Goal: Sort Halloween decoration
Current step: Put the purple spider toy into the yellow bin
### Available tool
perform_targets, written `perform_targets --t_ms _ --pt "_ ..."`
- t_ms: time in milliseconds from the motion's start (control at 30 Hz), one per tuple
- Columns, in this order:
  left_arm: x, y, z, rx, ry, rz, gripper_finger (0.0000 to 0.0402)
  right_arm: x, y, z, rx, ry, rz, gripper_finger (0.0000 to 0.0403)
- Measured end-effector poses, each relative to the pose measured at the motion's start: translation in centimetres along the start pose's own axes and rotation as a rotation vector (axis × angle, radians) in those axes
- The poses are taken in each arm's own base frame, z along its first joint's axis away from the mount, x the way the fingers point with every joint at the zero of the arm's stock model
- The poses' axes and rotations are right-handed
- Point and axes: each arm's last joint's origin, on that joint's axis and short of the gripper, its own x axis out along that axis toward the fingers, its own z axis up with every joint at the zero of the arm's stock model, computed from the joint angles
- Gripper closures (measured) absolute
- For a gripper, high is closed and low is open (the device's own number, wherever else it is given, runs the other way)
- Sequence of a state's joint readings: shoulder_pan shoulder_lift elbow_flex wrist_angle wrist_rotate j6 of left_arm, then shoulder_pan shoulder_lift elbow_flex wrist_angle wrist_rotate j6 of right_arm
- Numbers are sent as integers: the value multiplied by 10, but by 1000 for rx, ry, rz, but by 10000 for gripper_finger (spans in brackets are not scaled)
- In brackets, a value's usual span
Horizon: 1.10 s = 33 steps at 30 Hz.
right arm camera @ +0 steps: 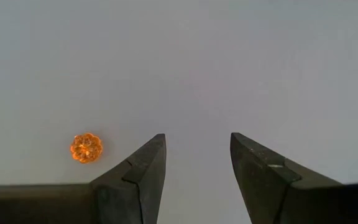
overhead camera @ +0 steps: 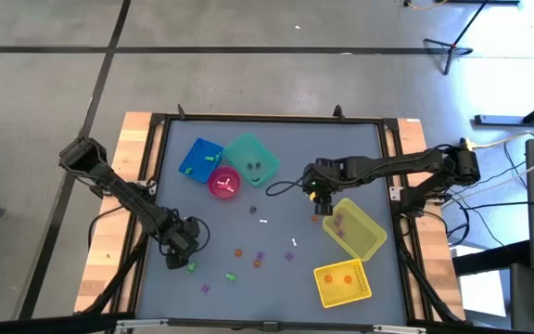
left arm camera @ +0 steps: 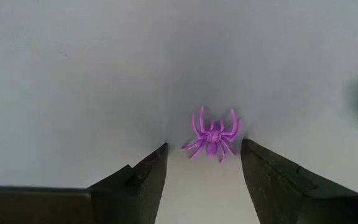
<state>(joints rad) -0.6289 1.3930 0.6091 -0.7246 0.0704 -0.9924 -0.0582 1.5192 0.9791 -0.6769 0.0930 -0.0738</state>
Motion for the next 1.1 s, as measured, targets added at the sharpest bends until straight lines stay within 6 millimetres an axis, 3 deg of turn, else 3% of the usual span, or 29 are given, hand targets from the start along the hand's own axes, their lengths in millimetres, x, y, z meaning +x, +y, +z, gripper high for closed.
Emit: perform_targets --t_ms 600,1100 --pt "1 -2 1 1 -10 -21 301 0 0 0 -1 0 0 224" --pt "1 -3 2 1 -13 -31 311 0 0 0 -1 0 0 224"
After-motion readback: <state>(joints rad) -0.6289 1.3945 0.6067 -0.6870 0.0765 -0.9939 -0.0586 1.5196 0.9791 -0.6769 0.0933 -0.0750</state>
